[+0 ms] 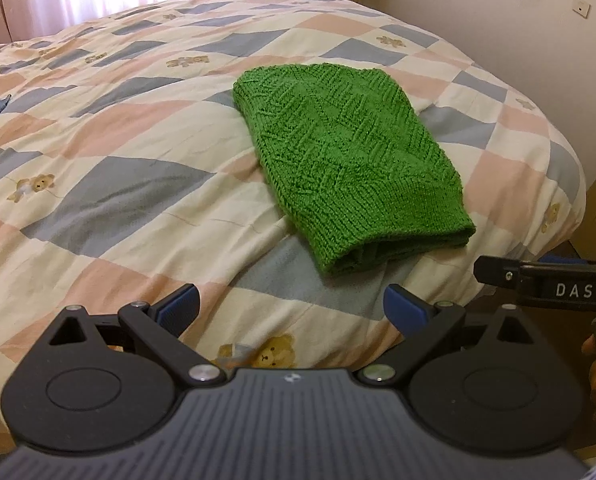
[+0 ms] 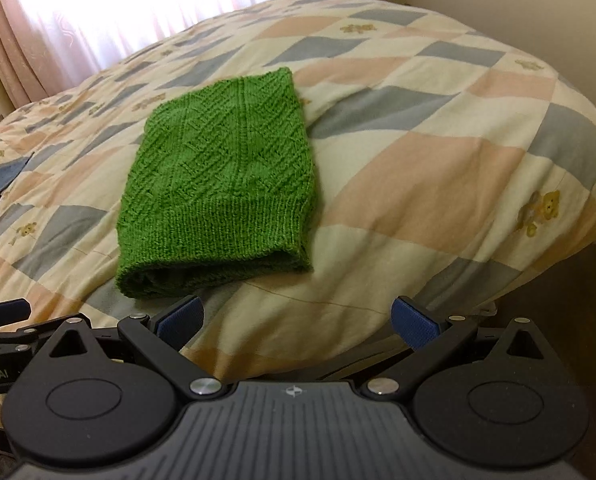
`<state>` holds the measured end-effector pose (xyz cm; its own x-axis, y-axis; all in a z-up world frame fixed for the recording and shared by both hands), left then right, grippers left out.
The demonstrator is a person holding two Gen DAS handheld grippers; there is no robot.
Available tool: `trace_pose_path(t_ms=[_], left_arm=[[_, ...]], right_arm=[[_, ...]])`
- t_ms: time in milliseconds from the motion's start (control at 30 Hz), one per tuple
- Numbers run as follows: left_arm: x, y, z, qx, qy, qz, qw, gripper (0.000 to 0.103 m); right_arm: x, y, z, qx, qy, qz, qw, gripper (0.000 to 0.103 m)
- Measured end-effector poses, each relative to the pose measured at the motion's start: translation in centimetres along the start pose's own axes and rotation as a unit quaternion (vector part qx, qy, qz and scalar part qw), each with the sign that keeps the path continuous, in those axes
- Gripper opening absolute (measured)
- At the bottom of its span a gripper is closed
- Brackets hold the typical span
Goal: Fold clothes
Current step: 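Roll both tools and grasp the strip's end with both grippers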
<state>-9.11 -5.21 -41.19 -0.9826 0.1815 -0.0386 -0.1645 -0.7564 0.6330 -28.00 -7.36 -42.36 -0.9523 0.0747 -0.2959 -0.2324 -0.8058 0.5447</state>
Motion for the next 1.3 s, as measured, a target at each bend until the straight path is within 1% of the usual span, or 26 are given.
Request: trace_pose_path(t_ms=[133, 233, 267, 333, 400, 467, 533, 600, 633, 700, 767, 867, 933, 1000, 1033, 1067, 1100, 1133, 1167, 1233, 1267, 1300], left_arm=[[-0.7, 0.7, 0.0, 0.006, -0.006, 0.009, 0.9999, 0.097], [-1.8, 1.3, -0.2, 0.006, -0.022, 0.034, 0.9992, 0.097], [-2.1, 1.5, -0.2, 0.006, -0.028, 0.043, 0.9987, 0.097], [-2.7, 2.6, -0.8, 0.012, -0.040, 0.056, 0.9976, 0.097], [-3.3, 3.7, -1.4, 0.018, -0.051, 0.070, 0.9961, 0.097], [-3.9, 4.8, -2.0, 0.024, -0.063, 0.084, 0.9942, 0.097], [-4.5, 6.0, -2.6, 0.030, -0.075, 0.098, 0.9920, 0.097], [-5.1, 7.3, -3.6, 0.035, -0.088, 0.114, 0.9889, 0.097], [-5.4, 8.0, -4.4, 0.035, -0.096, 0.122, 0.9873, 0.097], [-6.0, 9.3, -6.1, 0.034, -0.110, 0.137, 0.9839, 0.097], [-6.5, 10.3, -8.0, 0.031, -0.126, 0.150, 0.9802, 0.098], [-7.6, 11.1, -11.3, 0.013, -0.144, 0.182, 0.9726, 0.098], [-8.3, 11.2, -13.3, -0.001, -0.161, 0.209, 0.9645, 0.098], [-8.4, 11.6, -14.8, 0.002, -0.204, 0.231, 0.9512, 0.097], [-8.5, 11.7, -15.5, 0.000, -0.219, 0.236, 0.9466, 0.096], [-8.6, 11.8, -16.2, -0.001, -0.234, 0.241, 0.9419, 0.093], [-8.6, 12.0, -16.8, -0.003, -0.248, 0.246, 0.9370, 0.088], [-8.6, 12.0, -17.5, -0.012, -0.257, 0.247, 0.9342, 0.085], [-8.6, 12.0, -18.0, -0.018, -0.262, 0.246, 0.9330, 0.081], [-8.5, 11.9, -18.4, -0.026, -0.272, 0.242, 0.9310, 0.078], [-8.5, 11.9, -18.5, -0.033, -0.272, 0.240, 0.9313, 0.075], [-8.5, 11.9, -18.5, -0.041, -0.272, 0.238, 0.9316, 0.070]], right_arm=[[1.0, 0.2, -0.6, -0.011, 0.011, -0.019, 1.000, 0.103], [2.8, 0.9, -0.8, -0.019, 0.063, -0.077, 0.995, 0.102], [3.5, 1.1, -0.9, -0.021, 0.089, -0.106, 0.990, 0.101], [5.2, 1.8, -1.0, -0.029, 0.138, -0.172, 0.975, 0.098], [5.8, 2.8, -1.1, -0.028, 0.169, -0.197, 0.965, 0.092], [6.4, 3.9, -1.2, -0.027, 0.199, -0.222, 0.954, 0.090], [5.8, 5.4, -1.4, -0.021, 0.239, -0.216, 0.946, 0.089], [5.1, 7.1, -2.4, -0.025, 0.251, -0.201, 0.946, 0.083], [4.7, 7.9, -3.0, -0.027, 0.256, -0.190, 0.947, 0.083], [4.4, 9.5, -4.8, -0.033, 0.244, -0.185, 0.951, 0.083], [4.0, 11.0, -6.5, -0.038, 0.246, -0.181, 0.951, 0.083], [3.6, 12.8, -9.3, -0.054, 0.247, -0.182, 0.950, 0.083], [3.5, 13.9, -11.2, -0.068, 0.248, -0.183, 0.949, 0.084], [3.2, 14.6, -12.5, -0.086, 0.255, -0.172, 0.948, 0.084], [3.0, 14.9, -13.2, -0.095, 0.258, -0.164, 0.947, 0.084], [2.7, 15.1, -13.9, -0.106, 0.260, -0.154, 0.947, 0.084], [2.4, 15.3, -14.6, -0.124, 0.263, -0.146, 0.946, 0.083], [2.1, 15.5, -15.3, -0.141, 0.267, -0.138, 0.943, 0.084], [1.9, 15.7, -16.0, -0.158, 0.270, -0.130, 0.941, 0.084], [1.3, 16.0, -17.0, -0.193, 0.285, -0.125, 0.931, 0.083], [1.1, 16.1, -17.4, -0.208, 0.289, -0.127, 0.926, 0.082], [0.8, 16.2, -17.8, -0.223, 0.292, -0.128, 0.921, 0.077]])
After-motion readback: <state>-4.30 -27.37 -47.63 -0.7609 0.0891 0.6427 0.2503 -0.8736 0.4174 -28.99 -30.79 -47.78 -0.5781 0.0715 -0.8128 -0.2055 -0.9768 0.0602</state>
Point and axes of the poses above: each gripper's, at about its wrist camera, not at the fingertips, and z roughly against the way its jaws point, x to its right, y to its top, the point moved 9 cm from there along -z, roughly the way its jaws point, and after that the axes turned 10 degrees about -z, right-handed, at the moved point
